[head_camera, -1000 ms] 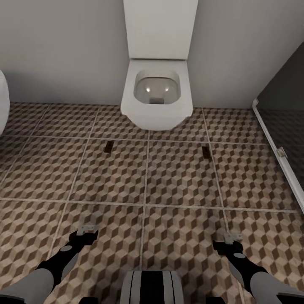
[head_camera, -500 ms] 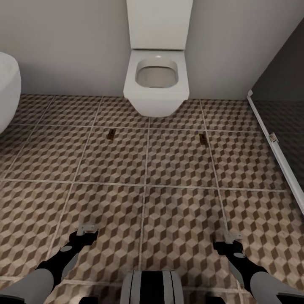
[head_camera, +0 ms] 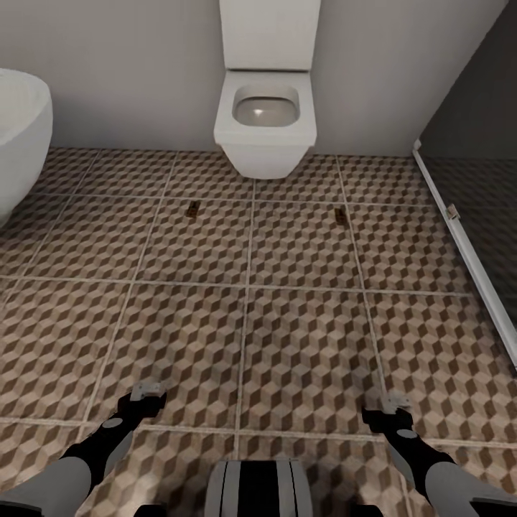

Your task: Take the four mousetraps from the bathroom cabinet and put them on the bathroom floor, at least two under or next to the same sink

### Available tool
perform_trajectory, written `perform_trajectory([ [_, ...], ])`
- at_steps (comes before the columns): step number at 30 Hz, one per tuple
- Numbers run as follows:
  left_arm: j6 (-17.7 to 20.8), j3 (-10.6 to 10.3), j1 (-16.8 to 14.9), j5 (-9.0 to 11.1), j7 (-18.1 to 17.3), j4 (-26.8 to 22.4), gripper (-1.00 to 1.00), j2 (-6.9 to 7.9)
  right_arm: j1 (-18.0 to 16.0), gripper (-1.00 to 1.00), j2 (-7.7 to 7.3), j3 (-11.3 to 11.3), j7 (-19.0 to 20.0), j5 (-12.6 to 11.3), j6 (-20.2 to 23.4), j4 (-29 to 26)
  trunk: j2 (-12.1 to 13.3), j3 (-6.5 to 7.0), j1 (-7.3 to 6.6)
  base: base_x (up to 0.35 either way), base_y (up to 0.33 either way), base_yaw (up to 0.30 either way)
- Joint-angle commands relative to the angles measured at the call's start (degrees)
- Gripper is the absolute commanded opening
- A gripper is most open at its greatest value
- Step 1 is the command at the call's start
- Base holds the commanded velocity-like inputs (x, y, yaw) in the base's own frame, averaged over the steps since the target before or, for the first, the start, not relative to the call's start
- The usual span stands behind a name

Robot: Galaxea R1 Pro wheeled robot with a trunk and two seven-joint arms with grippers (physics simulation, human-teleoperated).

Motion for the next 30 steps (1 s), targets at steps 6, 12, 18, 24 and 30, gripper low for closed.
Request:
perform_trajectory([
  [6, -0.2, -0.5, 0.0, 0.6, 0.0, 0.1, 1.00, 0.08, 0.0, 1.00, 0.06, -0.4, -0.1, 0.6, -0.2, 0.1, 0.0, -0.03, -0.05, -0.344, 0.000, 0.000],
  [12, -0.3, -0.5, 0.0, 0.6, 0.0, 0.1, 1.00, 0.04, 0.0, 1.00, 0.07, -0.3, -0.1, 0.6, -0.2, 0.0, 0.0, -0.03, -0.05, -0.344, 0.000, 0.000],
  [18, -0.3, -0.5, 0.0, 0.5, 0.0, 0.1, 1.00, -0.07, 0.0, 1.00, 0.05, -0.3, -0.1, 0.7, -0.2, -0.2, 0.0, -0.03, -0.05, -0.341, 0.015, 0.000],
  [24, -0.3, -0.5, 0.0, 0.5, 0.0, 0.1, 1.00, -0.07, 0.0, 1.00, 0.00, -0.4, -0.1, 0.7, -0.2, -0.3, 0.0, -0.03, -0.05, -0.222, 0.037, 0.000],
  [30, -0.3, -0.5, 0.0, 0.5, 0.0, 0.1, 1.00, -0.11, 0.0, 1.00, -0.06, -0.5, -0.1, 0.7, -0.2, -0.4, 0.0, -0.03, -0.05, -0.063, 0.011, 0.000],
])
